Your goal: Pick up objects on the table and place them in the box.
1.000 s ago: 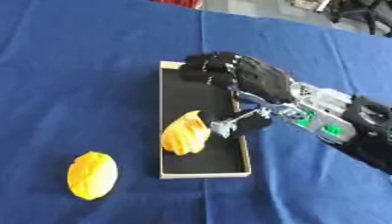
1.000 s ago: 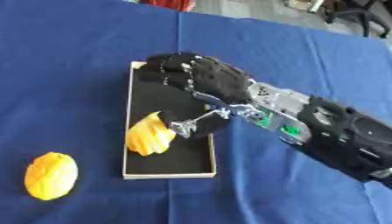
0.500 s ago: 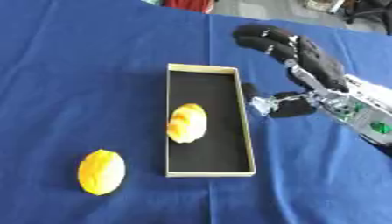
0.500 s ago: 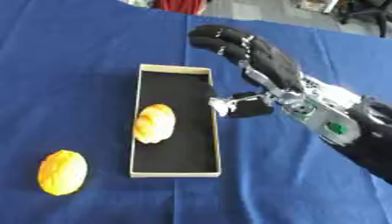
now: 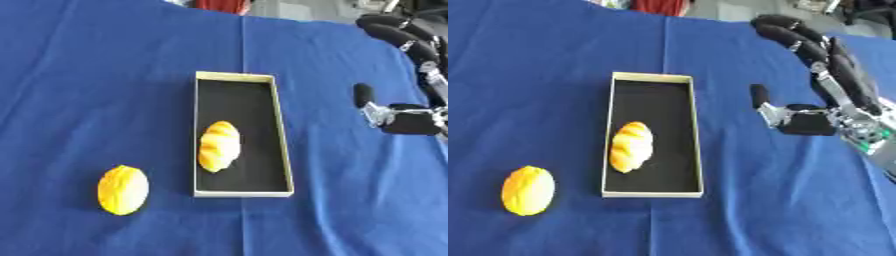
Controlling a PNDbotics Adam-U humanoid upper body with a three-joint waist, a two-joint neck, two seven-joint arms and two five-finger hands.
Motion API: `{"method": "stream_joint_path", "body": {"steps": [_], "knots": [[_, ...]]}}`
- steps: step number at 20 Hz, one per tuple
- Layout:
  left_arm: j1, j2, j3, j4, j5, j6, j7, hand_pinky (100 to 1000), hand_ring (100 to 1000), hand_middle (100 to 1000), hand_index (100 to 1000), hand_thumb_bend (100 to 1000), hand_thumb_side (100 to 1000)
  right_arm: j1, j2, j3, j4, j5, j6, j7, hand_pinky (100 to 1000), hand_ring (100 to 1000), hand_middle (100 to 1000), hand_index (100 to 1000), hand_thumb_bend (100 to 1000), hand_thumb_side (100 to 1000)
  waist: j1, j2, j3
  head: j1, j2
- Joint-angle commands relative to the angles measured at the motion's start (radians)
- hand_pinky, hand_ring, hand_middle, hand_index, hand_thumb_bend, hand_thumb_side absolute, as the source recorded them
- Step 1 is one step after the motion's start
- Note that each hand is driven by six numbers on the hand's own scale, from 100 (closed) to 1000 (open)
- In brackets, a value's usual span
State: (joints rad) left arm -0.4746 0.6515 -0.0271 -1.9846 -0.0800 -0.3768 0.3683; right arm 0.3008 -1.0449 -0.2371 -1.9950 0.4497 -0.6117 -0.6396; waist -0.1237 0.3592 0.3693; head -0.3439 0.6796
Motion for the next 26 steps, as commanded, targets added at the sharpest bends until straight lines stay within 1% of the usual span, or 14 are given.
{"method": "stream_joint_path", "body": {"steps": [1, 3, 4, 5, 7, 9, 10, 13, 15, 16, 19, 22, 23, 26], "knots": [[-0.001, 0.072, -0.004, -0.015, -0.013, 0.033, -0.032, 889, 749, 746, 865, 100, 567, 0.044, 0.001, -0.069, -0.005, -0.016, -0.074, -0.105, 801, 897, 852, 903, 100, 383, 0.010, -0.025, -0.024, 0.042, 0.019], [0.000, 0.111, -0.014, -0.015, -0.030, 0.056, -0.065, 870, 748, 748, 867, 100, 574, 0.084, 0.014, -0.100, -0.005, -0.013, -0.100, -0.138, 802, 892, 846, 888, 100, 413, 0.014, -0.026, -0.056, 0.077, 0.025], [0.001, 0.135, -0.020, -0.015, -0.045, 0.066, -0.087, 863, 752, 746, 867, 100, 581, 0.104, 0.023, -0.112, -0.005, -0.008, -0.111, -0.156, 802, 890, 843, 886, 100, 367, 0.016, -0.027, -0.073, 0.095, 0.028], [0.002, 0.161, -0.027, -0.015, -0.064, 0.077, -0.115, 852, 754, 744, 867, 100, 593, 0.124, 0.033, -0.122, -0.005, -0.002, -0.121, -0.174, 801, 887, 840, 884, 100, 370, 0.017, -0.028, -0.089, 0.110, 0.031], [0.011, 0.227, -0.049, -0.015, -0.101, 0.105, -0.196, 833, 759, 739, 871, 100, 537, 0.163, 0.061, -0.135, -0.005, 0.019, -0.139, -0.215, 802, 883, 836, 877, 100, 360, 0.021, -0.027, -0.118, 0.137, 0.041], [0.020, 0.297, -0.067, -0.015, -0.138, 0.120, -0.296, 812, 773, 744, 882, 100, 426, 0.194, 0.090, -0.144, -0.005, 0.047, -0.153, -0.252, 802, 882, 834, 874, 100, 359, 0.026, -0.027, -0.139, 0.157, 0.048], [0.024, 0.335, -0.077, -0.015, -0.160, 0.120, -0.354, 804, 782, 750, 892, 100, 376, 0.206, 0.105, -0.149, -0.005, 0.055, -0.160, -0.260, 801, 881, 833, 873, 100, 354, 0.028, -0.026, -0.149, 0.165, 0.050], [0.030, 0.425, -0.097, -0.015, -0.239, 0.106, -0.519, 791, 801, 758, 918, 100, 313, 0.228, 0.140, -0.168, -0.005, 0.050, -0.182, -0.267, 798, 878, 829, 870, 100, 347, 0.034, -0.026, -0.170, 0.189, 0.051], [0.029, 0.468, -0.116, -0.015, -0.294, 0.087, -0.600, 787, 808, 760, 919, 100, 248, 0.238, 0.154, -0.178, -0.005, 0.039, -0.192, -0.267, 798, 876, 827, 869, 100, 341, 0.037, -0.026, -0.184, 0.199, 0.048], [0.026, 0.486, -0.128, -0.015, -0.317, 0.073, -0.630, 788, 813, 763, 920, 100, 237, 0.242, 0.160, -0.181, -0.005, 0.034, -0.195, -0.267, 797, 876, 826, 869, 100, 343, 0.038, -0.026, -0.190, 0.200, 0.047], [0.010, 0.519, -0.163, -0.015, -0.364, 0.038, -0.696, 797, 829, 775, 918, 100, 250, 0.249, 0.172, -0.190, -0.005, 0.019, -0.201, -0.267, 796, 874, 825, 870, 100, 347, 0.040, -0.027, -0.204, 0.204, 0.042], [-0.001, 0.537, -0.189, -0.015, -0.390, 0.027, -0.747, 820, 855, 795, 926, 100, 305, 0.254, 0.180, -0.186, -0.005, 0.020, -0.197, -0.267, 795, 873, 824, 870, 100, 352, 0.043, -0.026, -0.212, 0.211, 0.042], [-0.002, 0.540, -0.196, -0.015, -0.392, 0.025, -0.764, 823, 857, 797, 925, 105, 304, 0.254, 0.184, -0.182, -0.005, 0.022, -0.195, -0.267, 795, 873, 824, 871, 100, 353, 0.044, -0.026, -0.213, 0.214, 0.046], [0.009, 0.549, -0.212, -0.015, -0.376, 0.028, -0.803, 863, 870, 788, 914, 100, 391, 0.253, 0.194, -0.168, -0.005, 0.029, -0.189, -0.267, 794, 874, 825, 874, 100, 362, 0.049, -0.024, -0.211, 0.222, 0.054]]}}
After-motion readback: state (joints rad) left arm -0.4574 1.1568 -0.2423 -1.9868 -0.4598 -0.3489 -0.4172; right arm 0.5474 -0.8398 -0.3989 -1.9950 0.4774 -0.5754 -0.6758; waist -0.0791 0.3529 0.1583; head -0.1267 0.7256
